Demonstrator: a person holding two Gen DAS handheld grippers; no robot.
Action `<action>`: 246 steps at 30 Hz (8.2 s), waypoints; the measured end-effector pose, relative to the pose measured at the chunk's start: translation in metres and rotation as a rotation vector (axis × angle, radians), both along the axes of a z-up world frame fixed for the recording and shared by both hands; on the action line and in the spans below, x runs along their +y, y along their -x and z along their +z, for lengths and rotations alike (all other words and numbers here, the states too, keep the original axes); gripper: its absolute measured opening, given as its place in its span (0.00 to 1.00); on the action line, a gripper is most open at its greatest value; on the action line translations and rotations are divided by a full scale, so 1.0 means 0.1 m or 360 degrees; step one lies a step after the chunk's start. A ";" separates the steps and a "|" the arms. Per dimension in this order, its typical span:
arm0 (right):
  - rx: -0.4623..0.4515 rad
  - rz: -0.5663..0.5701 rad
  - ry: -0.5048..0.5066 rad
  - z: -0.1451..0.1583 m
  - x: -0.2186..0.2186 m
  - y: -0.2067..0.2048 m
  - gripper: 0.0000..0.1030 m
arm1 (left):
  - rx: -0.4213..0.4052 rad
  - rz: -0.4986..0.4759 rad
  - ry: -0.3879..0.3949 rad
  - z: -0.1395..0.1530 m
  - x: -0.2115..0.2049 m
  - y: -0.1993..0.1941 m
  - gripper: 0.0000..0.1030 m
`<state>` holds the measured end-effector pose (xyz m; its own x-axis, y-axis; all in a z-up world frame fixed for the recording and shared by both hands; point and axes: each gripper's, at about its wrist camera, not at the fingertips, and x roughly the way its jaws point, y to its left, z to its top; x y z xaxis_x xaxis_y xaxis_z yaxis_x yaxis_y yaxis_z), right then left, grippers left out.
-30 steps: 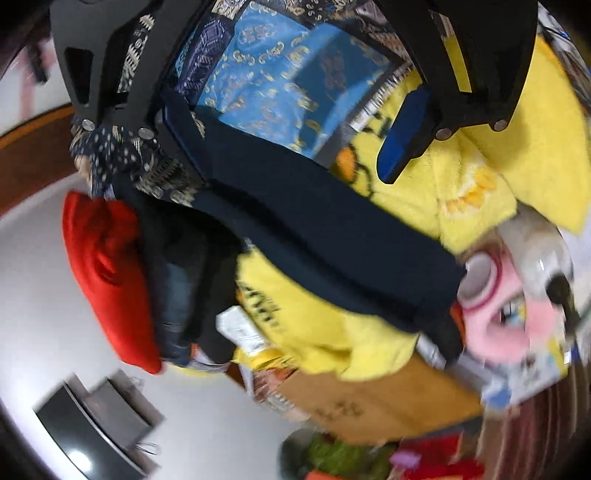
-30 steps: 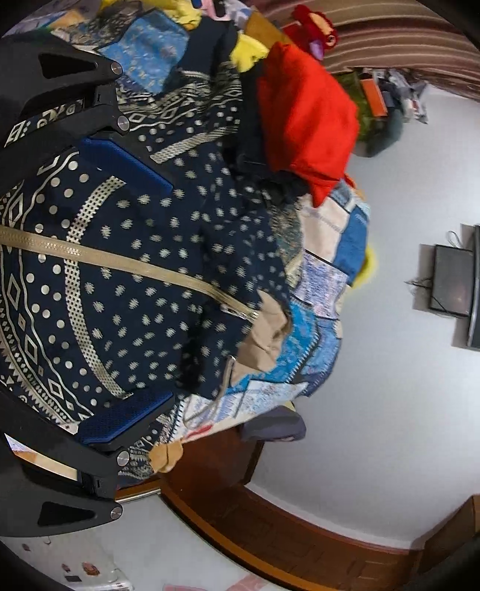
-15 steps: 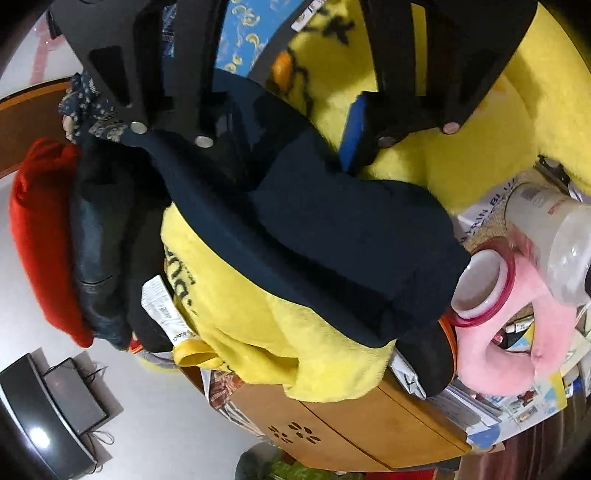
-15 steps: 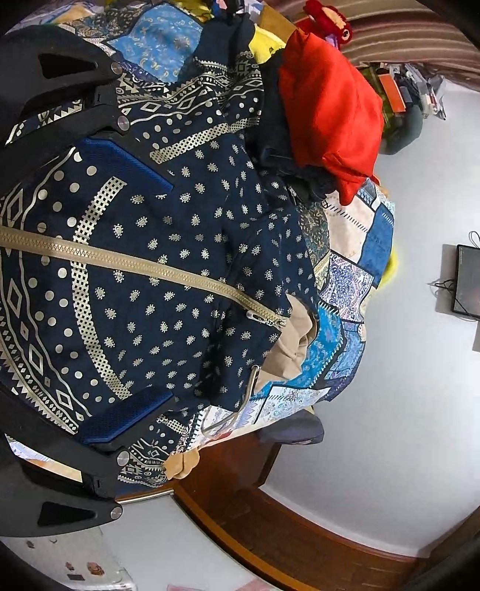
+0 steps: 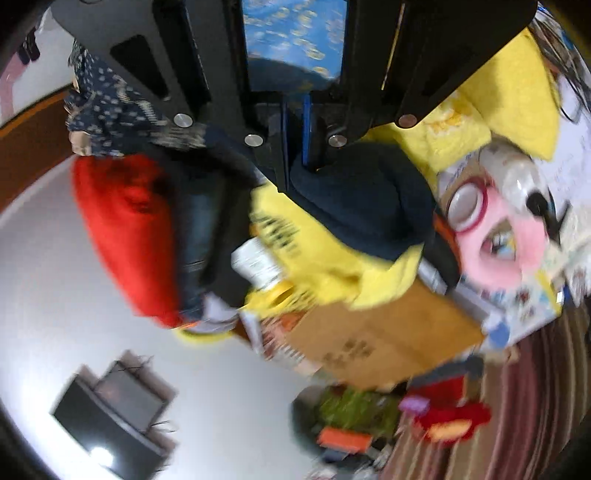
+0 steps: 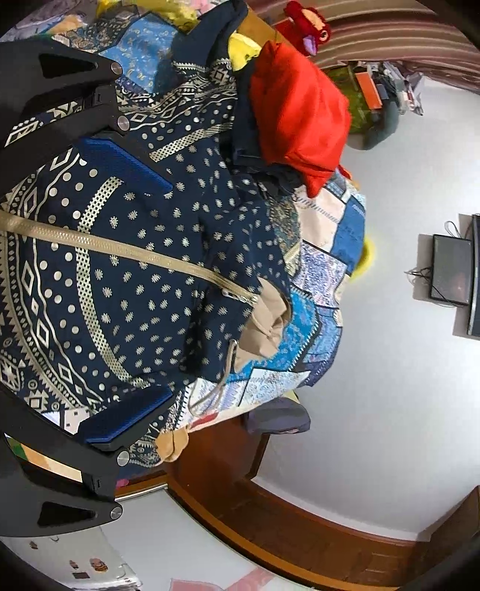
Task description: Fold large clothes
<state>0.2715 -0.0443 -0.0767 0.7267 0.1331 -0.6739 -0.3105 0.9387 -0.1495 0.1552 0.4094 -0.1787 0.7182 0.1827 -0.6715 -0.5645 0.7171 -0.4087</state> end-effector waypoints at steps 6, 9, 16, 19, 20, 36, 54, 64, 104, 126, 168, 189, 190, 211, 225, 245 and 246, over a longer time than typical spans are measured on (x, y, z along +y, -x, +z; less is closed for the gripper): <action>-0.0051 -0.0009 -0.0088 0.14 -0.17 0.09 1.00 | -0.0238 -0.0195 -0.0216 0.87 -0.66 -0.04 0.04; -0.0075 -0.0009 -0.0119 0.19 -0.27 0.10 1.00 | -0.0348 -0.0301 -0.0335 1.28 -1.08 -0.08 0.04; -0.0131 -0.0037 -0.0193 0.28 -0.56 0.11 1.00 | -0.0457 -0.0608 -0.0460 1.76 -2.01 -0.52 0.04; -0.0126 -0.0066 -0.0224 0.29 -0.71 0.10 1.00 | -0.0445 -0.0759 -0.0458 1.78 -2.46 -0.85 0.04; -0.0123 -0.0082 -0.0237 0.28 -0.79 0.09 1.00 | -0.0434 -0.0807 -0.0453 1.77 -2.60 -0.95 0.04; 0.0006 -0.0344 -0.0213 -0.06 -1.62 -0.02 1.00 | 0.0056 -0.1597 -0.0493 0.54 -4.80 -1.73 0.04; 0.0108 -0.0251 -0.0083 -0.23 -1.52 -0.03 1.00 | 0.0348 -0.1794 -0.0539 -0.06 -4.78 -1.18 0.49; 0.0125 0.0131 0.0078 -0.29 -0.71 -0.14 1.00 | 0.0323 -0.1266 -0.0680 0.09 -3.39 -0.78 0.62; 0.0023 0.0095 0.0104 -0.01 -0.60 -0.85 0.10 | 0.0265 -0.0855 -0.0368 -0.52 -2.33 -1.06 0.05; 0.0643 -0.0218 -0.0269 -1.03 -1.71 -0.74 0.16 | 0.0505 -0.0722 -0.0318 -0.89 -2.33 -0.96 0.13; 0.0891 -0.0948 -0.1137 -1.57 -3.74 -0.85 0.46 | 0.0294 -0.1132 -0.0504 -0.01 -3.70 -1.73 0.57; 0.0649 -0.1215 -0.0952 -1.51 -3.92 -1.41 0.14 | 0.0364 -0.1137 -0.0437 -0.24 -3.65 -1.80 0.57; 0.0595 -0.1184 -0.0942 -1.40 -3.88 -1.39 0.11 | 0.0362 -0.1138 -0.0440 -0.23 -3.64 -1.79 0.57; 0.0268 -0.0028 -0.0840 0.10 -1.71 -0.89 0.08 | 0.0251 -0.1168 -0.0523 0.14 -3.52 -1.31 0.57; 0.0913 0.0084 -0.0473 -1.00 -0.77 -0.77 0.16 | 0.0323 -0.1186 -0.0550 -0.05 -3.45 -1.08 0.65; 0.0506 -0.0128 -0.0196 -0.45 -1.83 -0.37 0.46 | 0.0196 -0.1437 -0.0687 0.39 -4.37 -1.41 0.74; 0.0481 -0.0155 -0.0180 -0.44 -1.90 -0.35 0.46 | 0.0189 -0.1476 -0.0683 0.41 -4.49 -1.46 0.74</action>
<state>0.3068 -0.2341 -0.1211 0.5090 0.1595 -0.8459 -0.2331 0.9715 0.0429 0.3014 -0.0399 -0.1374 0.6323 -0.1686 -0.7562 0.2656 0.9641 0.0072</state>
